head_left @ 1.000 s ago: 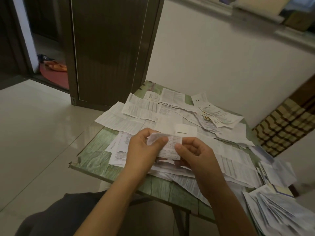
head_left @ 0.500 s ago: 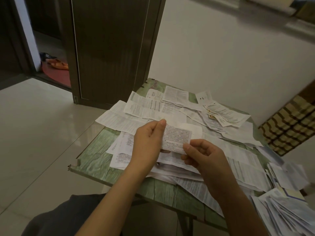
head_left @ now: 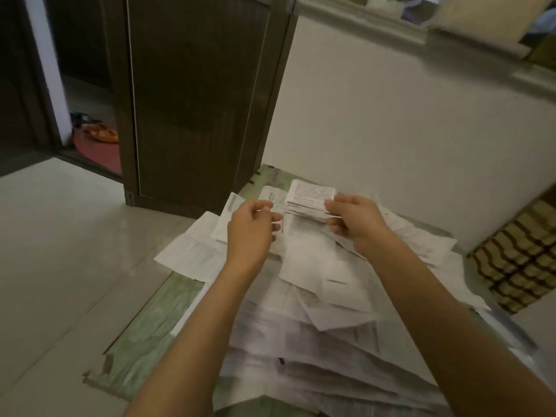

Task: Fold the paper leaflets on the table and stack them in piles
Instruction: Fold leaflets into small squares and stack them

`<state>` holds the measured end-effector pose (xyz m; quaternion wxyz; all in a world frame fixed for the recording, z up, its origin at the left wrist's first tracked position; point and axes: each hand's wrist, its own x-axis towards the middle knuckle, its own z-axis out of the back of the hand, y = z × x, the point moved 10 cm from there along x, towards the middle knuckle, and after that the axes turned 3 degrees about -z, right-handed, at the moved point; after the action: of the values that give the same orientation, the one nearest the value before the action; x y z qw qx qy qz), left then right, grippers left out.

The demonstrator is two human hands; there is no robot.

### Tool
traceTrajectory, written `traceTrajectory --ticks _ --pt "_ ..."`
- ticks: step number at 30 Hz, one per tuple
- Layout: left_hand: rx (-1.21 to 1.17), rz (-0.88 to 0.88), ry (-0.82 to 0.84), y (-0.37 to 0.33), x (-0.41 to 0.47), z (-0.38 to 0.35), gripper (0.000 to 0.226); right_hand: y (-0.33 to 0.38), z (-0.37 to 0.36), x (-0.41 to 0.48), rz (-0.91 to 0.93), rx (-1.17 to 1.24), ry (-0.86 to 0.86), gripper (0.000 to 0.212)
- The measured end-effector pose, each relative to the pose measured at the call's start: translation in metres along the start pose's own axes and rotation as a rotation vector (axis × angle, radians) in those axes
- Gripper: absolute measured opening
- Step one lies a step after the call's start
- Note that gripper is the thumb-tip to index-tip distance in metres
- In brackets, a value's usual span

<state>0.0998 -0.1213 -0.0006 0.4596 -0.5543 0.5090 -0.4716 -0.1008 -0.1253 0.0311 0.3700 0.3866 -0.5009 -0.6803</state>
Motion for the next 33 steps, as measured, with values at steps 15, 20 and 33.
traceTrajectory --ticks 15,20,33 --pt "0.095 0.070 -0.073 0.032 0.059 0.037 0.018 -0.016 -0.089 0.212 -0.110 -0.313 -0.250 0.029" --pt "0.069 0.074 -0.038 0.023 0.054 0.018 0.018 -0.007 -0.088 0.210 -0.068 -0.520 -0.236 0.027" --pt "0.083 0.073 0.051 0.027 0.036 -0.012 0.019 -0.050 -0.058 0.168 0.128 -1.125 0.189 0.071"
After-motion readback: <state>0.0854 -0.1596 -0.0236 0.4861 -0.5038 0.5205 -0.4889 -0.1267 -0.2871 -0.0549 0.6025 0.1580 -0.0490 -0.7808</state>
